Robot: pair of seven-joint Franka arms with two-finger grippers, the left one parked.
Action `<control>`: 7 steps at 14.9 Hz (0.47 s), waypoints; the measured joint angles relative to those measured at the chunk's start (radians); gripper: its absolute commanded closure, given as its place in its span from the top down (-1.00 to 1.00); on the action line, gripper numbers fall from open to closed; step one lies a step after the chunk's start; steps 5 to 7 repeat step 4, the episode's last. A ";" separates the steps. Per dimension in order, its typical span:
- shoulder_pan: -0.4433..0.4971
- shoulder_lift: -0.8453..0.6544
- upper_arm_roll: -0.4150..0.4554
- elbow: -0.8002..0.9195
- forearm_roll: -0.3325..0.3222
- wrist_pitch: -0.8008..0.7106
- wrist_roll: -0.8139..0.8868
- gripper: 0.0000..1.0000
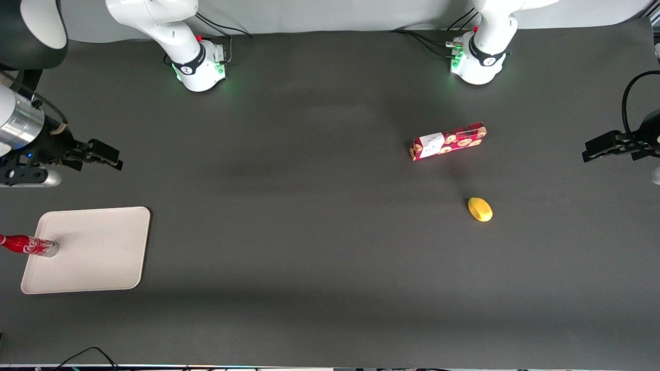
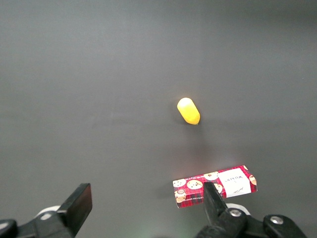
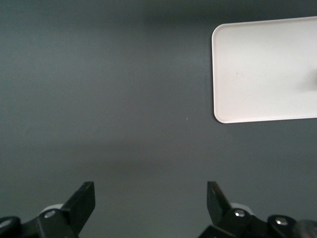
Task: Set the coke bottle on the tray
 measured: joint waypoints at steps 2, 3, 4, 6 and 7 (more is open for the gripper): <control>0.000 -0.061 0.002 -0.085 0.001 0.035 0.001 1.00; -0.001 -0.087 0.002 -0.121 0.002 0.047 0.001 1.00; -0.001 -0.108 0.002 -0.148 0.002 0.053 0.002 1.00; -0.001 -0.108 0.002 -0.148 0.002 0.053 0.002 1.00; -0.001 -0.108 0.002 -0.148 0.002 0.053 0.002 1.00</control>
